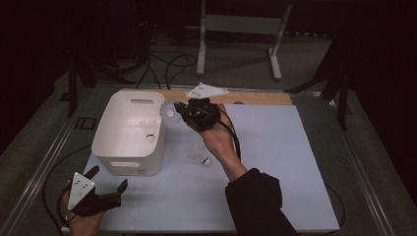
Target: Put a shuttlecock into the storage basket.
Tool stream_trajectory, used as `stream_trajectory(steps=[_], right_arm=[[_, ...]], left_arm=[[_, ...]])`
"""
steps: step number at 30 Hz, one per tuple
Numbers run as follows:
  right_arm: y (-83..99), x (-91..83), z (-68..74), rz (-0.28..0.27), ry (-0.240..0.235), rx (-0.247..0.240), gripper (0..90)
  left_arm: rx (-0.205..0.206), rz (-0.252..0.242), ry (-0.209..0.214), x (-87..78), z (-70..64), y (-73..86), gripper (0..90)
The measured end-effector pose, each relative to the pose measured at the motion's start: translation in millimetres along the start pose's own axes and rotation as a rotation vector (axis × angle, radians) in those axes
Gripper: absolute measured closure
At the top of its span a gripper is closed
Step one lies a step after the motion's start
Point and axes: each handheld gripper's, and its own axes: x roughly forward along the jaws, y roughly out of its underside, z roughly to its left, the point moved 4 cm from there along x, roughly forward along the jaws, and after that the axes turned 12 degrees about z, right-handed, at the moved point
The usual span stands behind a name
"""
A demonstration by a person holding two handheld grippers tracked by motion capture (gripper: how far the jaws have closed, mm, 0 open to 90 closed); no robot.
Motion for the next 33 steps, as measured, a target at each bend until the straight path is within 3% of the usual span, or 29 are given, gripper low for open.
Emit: stream_trajectory(steps=[33], right_arm=[[-7.7,10.0,5.5,-0.016,-0.019,-0.004,89.1]], left_arm=[[-0.002,-0.003,-0.002,-0.3,0.3,0.0,0.1]])
